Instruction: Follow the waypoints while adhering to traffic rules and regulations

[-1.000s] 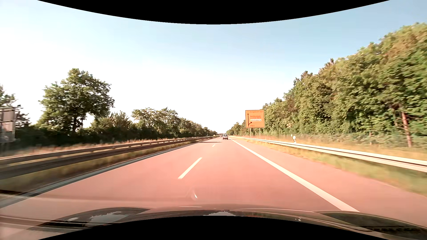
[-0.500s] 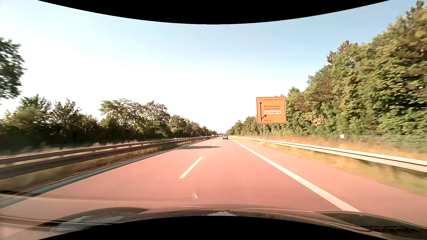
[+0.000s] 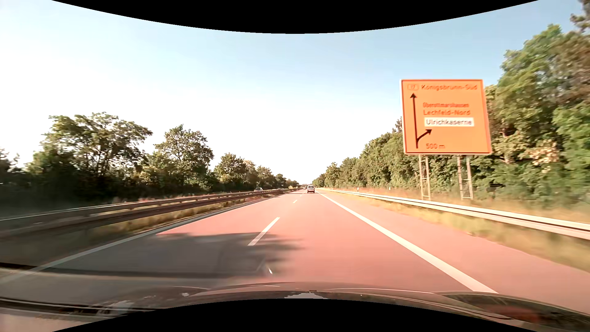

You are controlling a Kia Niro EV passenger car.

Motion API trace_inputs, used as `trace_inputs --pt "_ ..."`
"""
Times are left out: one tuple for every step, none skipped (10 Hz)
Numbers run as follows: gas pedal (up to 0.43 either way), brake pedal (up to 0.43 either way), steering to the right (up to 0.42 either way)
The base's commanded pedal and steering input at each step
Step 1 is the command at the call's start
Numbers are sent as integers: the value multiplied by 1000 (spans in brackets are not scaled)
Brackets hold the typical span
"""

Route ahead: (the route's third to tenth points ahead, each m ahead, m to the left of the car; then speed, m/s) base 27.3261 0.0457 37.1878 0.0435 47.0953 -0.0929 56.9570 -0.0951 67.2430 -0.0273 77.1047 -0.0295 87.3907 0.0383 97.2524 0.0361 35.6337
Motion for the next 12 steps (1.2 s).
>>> trace_inputs --pt "260 6 0" --pt "260 6 0" --pt "260 6 0" --pt "260 6 0" --pt "260 6 0" --pt "260 6 0" --pt "260 6 0" --pt "260 6 -1" --pt "260 6 -1" --pt "260 6 -1" --pt "260 6 -1" --pt "260 6 -1"
